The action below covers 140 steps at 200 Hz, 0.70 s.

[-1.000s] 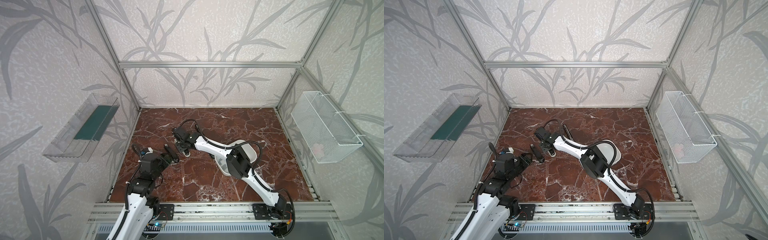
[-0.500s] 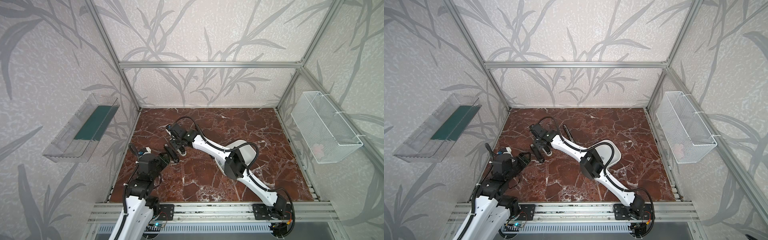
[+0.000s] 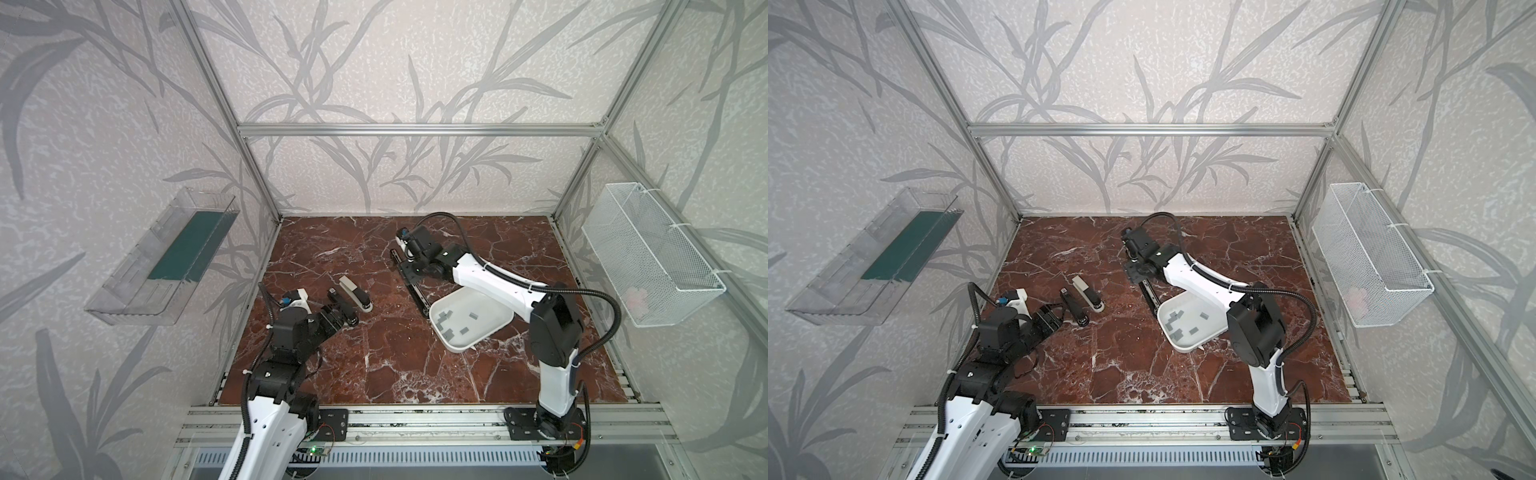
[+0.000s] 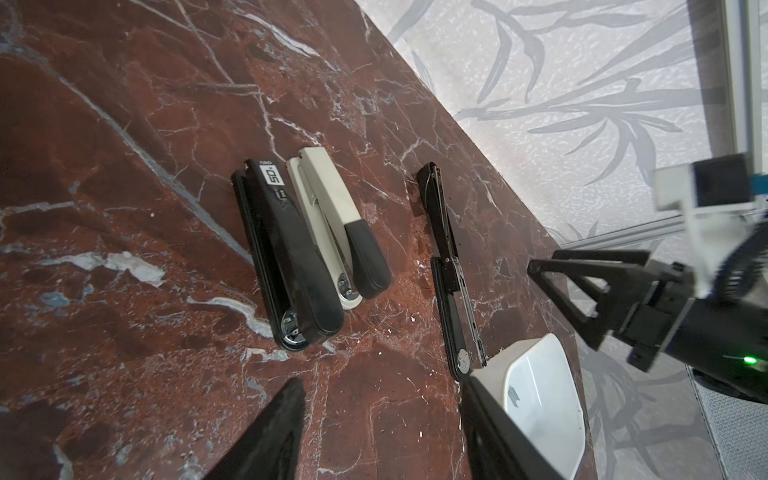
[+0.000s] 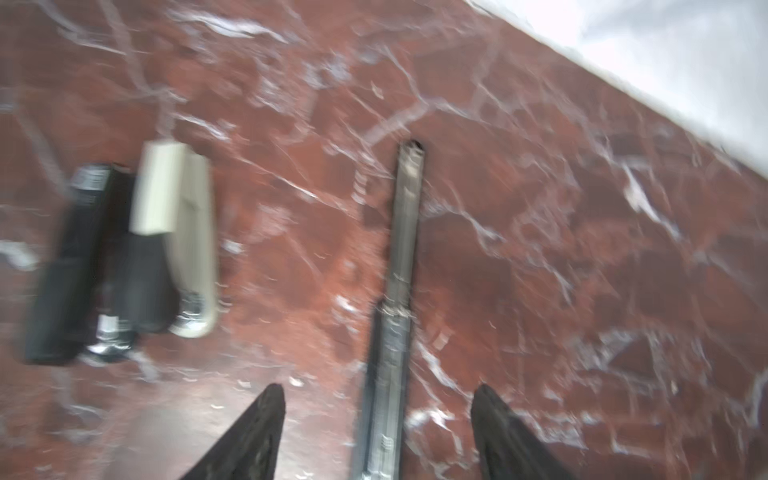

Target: Load the staples into the stapler

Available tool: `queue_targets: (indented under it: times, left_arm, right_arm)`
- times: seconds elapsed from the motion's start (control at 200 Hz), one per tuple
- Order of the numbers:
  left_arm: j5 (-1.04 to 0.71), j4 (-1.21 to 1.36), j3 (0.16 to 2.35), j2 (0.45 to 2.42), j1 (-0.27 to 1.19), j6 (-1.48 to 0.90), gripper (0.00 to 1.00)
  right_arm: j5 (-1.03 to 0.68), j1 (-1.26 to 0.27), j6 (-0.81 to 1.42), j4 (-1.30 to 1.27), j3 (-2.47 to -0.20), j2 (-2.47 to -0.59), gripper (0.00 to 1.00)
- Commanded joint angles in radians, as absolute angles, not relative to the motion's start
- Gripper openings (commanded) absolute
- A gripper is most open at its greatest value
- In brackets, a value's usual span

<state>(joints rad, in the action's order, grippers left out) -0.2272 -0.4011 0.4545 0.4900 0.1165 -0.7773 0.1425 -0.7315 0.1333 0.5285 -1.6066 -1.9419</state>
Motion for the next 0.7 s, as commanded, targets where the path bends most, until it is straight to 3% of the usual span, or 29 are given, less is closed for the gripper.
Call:
queue_targets:
  times: [0.0, 0.485, 0.695]
  left_arm:
    - [-0.248, -0.429, 0.484, 0.481, 0.112, -0.736, 0.62]
    - [-0.257, -0.441, 0.479, 0.443, 0.112, -0.750, 0.62]
    - [-0.260, -0.435, 0.477, 0.443, 0.113, -0.755, 0.62]
  right_arm:
    - [0.085, -0.727, 0.108, 0.516, -1.516, -1.938, 0.71]
    - [0.063, -0.727, 0.101, 0.584, -1.558, -2.083, 0.58]
    - [0.051, -0.729, 0.088, 0.602, -1.601, -2.137, 0.44]
